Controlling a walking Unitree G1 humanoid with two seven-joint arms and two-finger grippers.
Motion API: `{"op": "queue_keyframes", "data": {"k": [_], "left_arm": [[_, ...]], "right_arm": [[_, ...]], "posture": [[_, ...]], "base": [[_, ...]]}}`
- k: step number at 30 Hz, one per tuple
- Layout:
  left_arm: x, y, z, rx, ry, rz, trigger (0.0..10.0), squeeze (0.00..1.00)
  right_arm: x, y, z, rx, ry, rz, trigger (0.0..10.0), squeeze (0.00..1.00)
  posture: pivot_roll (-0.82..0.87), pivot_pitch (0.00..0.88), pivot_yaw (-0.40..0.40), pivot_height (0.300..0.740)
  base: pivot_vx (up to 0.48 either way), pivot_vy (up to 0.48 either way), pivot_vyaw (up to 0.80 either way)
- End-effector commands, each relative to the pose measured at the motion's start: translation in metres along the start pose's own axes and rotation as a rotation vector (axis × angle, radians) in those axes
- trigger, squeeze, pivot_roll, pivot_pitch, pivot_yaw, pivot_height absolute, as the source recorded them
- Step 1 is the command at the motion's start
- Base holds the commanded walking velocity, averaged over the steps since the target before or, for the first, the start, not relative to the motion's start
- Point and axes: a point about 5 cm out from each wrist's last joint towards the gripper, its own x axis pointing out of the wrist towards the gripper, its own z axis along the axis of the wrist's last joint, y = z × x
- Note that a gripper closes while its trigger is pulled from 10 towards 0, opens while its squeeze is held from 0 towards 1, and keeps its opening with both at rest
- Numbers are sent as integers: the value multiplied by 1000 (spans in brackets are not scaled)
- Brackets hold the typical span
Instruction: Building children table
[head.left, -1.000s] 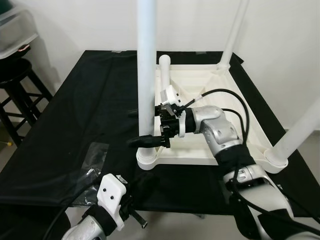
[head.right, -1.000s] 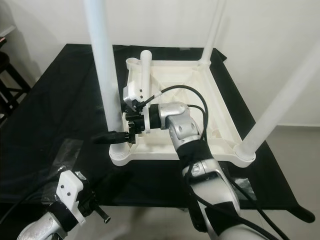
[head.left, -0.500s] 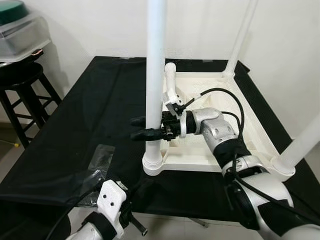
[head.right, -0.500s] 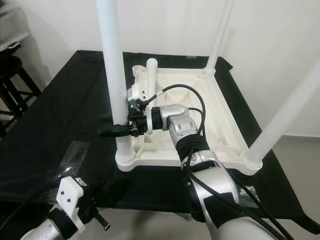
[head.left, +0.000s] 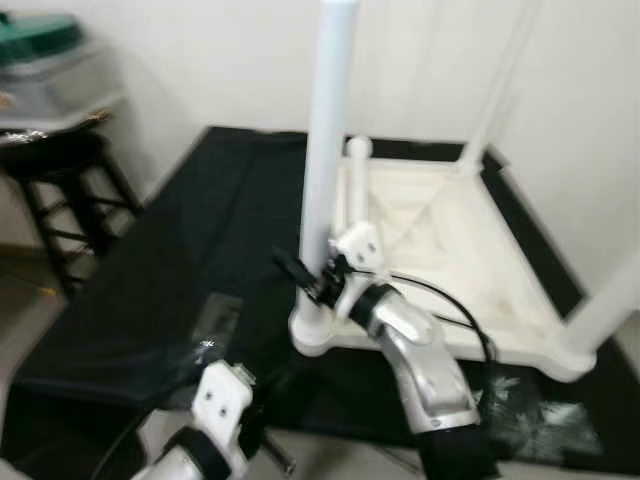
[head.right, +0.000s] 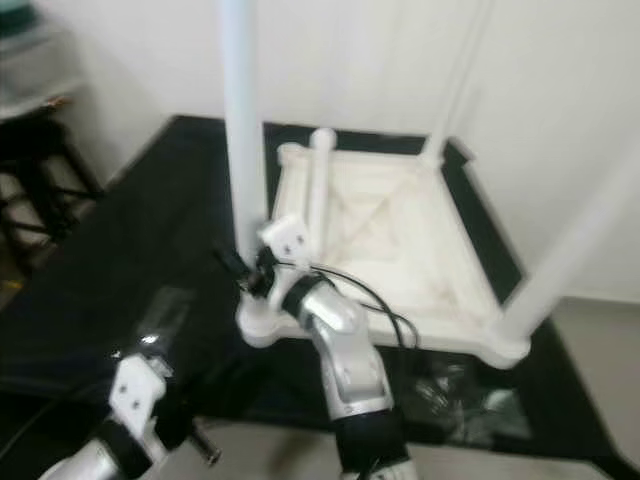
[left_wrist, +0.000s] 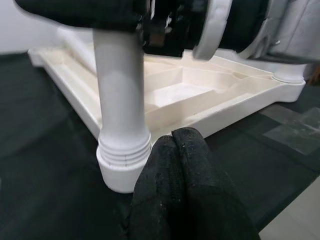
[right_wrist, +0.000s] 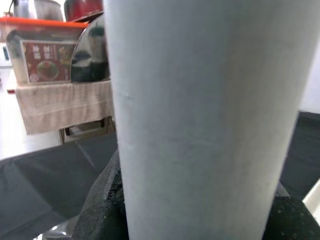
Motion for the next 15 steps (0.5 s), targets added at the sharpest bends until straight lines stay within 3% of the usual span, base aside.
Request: {"op": "queue_keyframes", "data": {"k": [1, 3, 4, 5, 9, 10, 12, 15], "left_arm": [[-2, 2, -4, -14, 24, -2, 10000, 0], [-1, 2, -5, -11, 29, -21, 10000, 0], [-2, 2, -5, -7, 27, -10, 10000, 0], [-2, 3, -5, -2, 24, 3, 10000, 0], [-3, 4, -4, 3, 18, 22, 10000, 0], [-3, 4, -4, 2, 18, 22, 10000, 0], [-3, 4, -4, 0, 18, 18, 10000, 0], [-2, 4, -4, -2, 19, 15, 10000, 0]], "right_arm": [[-5, -14, -26, 82, 105, -88, 0, 0], [-4, -14, -31, 97, 134, -80, 0, 0], [-3, -14, -32, 59, 167, -89, 0, 0], [-3, -14, -33, 16, 201, -106, 8863, 0], [-5, -17, -35, -25, 247, -142, 8863, 0], [-8, -17, -35, -26, 257, -151, 10000, 0], [-11, -14, -25, -79, 208, -159, 10000, 0], [-12, -7, -24, -26, 214, -129, 10000, 0]], "posture": [[30, 93, 4, 740], [38, 92, -9, 740], [33, 92, -9, 740], [37, 93, -11, 740], [38, 95, -13, 740], [34, 94, -15, 740], [34, 94, -15, 740], [35, 93, -11, 740]], "base": [[0, 0, 0], [0, 0, 0], [0, 0, 0], [0, 0, 0], [0, 0, 0], [0, 0, 0], [0, 0, 0], [0, 0, 0]]}}
